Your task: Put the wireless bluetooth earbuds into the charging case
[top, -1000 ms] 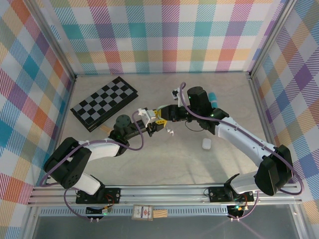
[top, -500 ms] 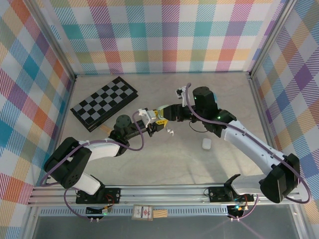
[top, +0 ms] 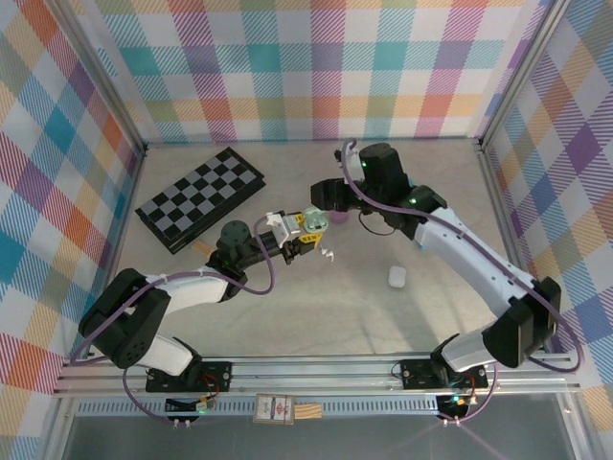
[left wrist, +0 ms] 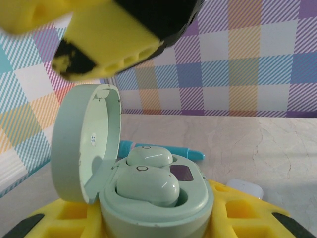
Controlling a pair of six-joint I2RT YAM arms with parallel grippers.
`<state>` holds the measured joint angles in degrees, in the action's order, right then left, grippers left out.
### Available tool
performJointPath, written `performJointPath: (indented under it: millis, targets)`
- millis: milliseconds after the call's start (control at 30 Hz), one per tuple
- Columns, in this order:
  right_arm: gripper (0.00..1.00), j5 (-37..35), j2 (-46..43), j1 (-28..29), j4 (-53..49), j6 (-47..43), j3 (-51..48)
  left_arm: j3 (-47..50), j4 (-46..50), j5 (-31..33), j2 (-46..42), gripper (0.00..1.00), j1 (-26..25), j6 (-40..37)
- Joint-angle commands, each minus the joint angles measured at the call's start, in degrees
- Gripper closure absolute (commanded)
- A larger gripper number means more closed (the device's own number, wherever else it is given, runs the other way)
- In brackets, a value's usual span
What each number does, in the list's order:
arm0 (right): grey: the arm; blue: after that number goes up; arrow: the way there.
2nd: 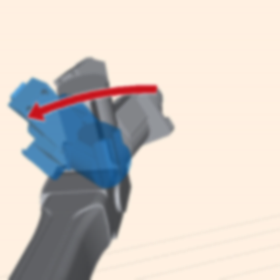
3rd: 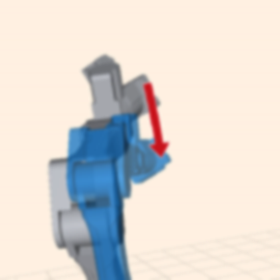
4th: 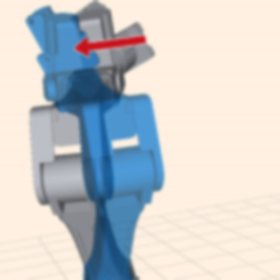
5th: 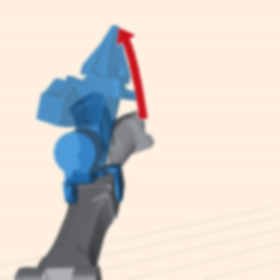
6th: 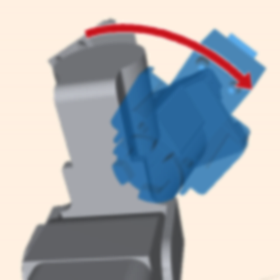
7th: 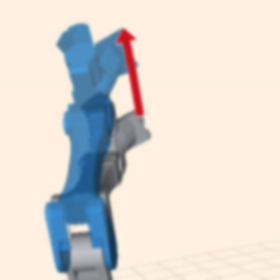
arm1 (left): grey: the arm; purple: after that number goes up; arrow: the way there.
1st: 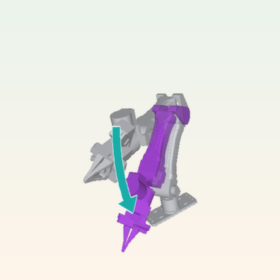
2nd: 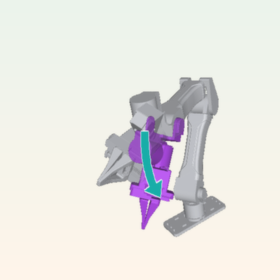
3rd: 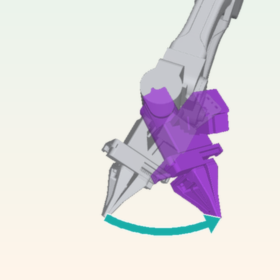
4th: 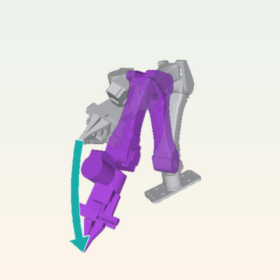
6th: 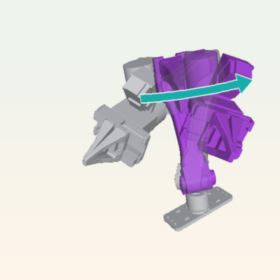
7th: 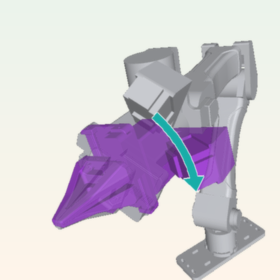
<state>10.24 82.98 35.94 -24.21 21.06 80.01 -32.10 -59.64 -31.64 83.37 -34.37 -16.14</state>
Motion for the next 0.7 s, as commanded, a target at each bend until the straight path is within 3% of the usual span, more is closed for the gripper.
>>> performJointPath:
  millis: [0, 300, 567, 667]
  targets:
    - [0.44, -0.4, 1.3, -0.3, -7.4, -3.1, 2.1, 0.3, -0.5, -0.6, -1.7, 0.67, -0.3, -1.0]
    - [0.43, 1.8, -4.6, -0.8, -4.9, -2.5, -2.9, 0.2, -1.6, 0.0, -0.9, 0.67, -0.3, 0.2]
    - [0.4, 19.8, -9.8, -8.1, 7.7, 10.5, -12.6, 0.1, -3.6, 0.5, -0.4, 0.67, -0.3, 2.1]
    - [0.31, 26.2, -9.9, -9.8, 13.8, 17.3, -16.0, 0.1, -5.6, 0.4, -0.6, 0.67, -0.3, 4.2]
